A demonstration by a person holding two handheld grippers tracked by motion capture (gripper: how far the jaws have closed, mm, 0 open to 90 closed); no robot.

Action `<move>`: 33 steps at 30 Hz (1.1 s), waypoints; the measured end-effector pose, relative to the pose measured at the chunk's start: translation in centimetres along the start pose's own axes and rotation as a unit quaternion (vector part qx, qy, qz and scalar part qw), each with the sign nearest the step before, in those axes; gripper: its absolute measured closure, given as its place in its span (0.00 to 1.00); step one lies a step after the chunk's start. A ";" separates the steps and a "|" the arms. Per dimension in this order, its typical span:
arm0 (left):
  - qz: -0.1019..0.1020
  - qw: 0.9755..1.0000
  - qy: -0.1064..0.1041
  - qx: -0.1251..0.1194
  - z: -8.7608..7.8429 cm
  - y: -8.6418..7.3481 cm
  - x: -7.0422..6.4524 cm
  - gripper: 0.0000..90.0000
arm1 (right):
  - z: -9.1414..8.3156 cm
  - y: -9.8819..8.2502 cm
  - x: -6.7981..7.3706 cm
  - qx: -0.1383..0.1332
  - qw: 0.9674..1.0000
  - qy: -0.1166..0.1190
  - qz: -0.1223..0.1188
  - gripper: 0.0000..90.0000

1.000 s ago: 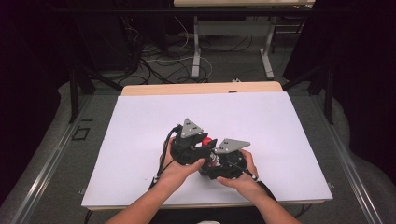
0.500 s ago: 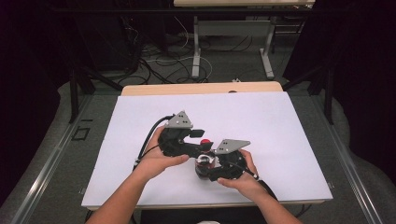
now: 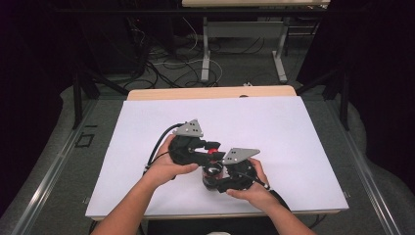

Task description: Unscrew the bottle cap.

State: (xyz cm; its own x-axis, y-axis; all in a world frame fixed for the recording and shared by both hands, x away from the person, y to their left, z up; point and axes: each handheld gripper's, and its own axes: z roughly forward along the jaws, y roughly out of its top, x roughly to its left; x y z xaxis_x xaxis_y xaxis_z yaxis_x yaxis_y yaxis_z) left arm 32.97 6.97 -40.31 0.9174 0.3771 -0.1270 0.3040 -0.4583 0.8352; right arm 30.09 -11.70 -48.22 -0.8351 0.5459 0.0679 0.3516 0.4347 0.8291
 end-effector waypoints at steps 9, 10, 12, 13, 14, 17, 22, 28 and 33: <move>-0.053 0.989 0.139 -0.012 1.0 0.4 -2.9 0.69 | -0.1 0.0 0.0 0.003 0.999 -0.035 0.009 0.34; -0.056 0.987 0.147 -0.020 1.2 0.5 -2.9 0.69 | 0.0 0.0 0.0 -0.003 0.999 -0.043 0.011 0.34; -0.066 0.986 0.150 -0.013 1.2 0.7 -2.9 0.69 | 0.0 0.0 -0.1 -0.004 0.999 -0.048 0.006 0.34; -0.074 0.986 0.147 -0.017 1.3 0.7 -2.9 0.69 | 0.0 -0.1 -0.1 -0.008 0.999 -0.049 0.009 0.34; -0.077 0.987 0.140 -0.012 1.3 0.8 -2.7 0.69 | -0.1 0.0 -0.1 -0.002 0.999 -0.045 0.015 0.34; -0.080 0.989 0.125 -0.014 1.1 0.9 -2.3 0.68 | -0.2 0.0 -0.3 -0.006 0.999 -0.040 0.013 0.34; -0.084 0.991 0.097 -0.020 0.1 0.6 -1.7 0.55 | -0.3 0.0 -0.4 -0.011 0.999 -0.034 0.010 0.34; -0.051 0.996 0.064 -0.028 -1.6 0.3 -1.1 0.50 | -0.2 0.1 -0.3 -0.008 1.000 -0.022 0.016 0.34; -0.021 0.999 0.038 -0.009 -1.7 0.2 -0.4 0.55 | -0.1 0.1 -0.2 -0.006 1.000 -0.015 0.010 0.34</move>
State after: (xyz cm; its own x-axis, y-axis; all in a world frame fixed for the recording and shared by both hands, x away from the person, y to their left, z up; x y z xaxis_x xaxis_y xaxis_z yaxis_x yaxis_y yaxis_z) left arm 32.26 8.09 -39.24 0.8817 0.4559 -0.1215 0.3362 -0.4265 0.8397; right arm 30.22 -11.87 -48.09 -0.8148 0.5756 0.0692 0.3634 0.4140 0.8346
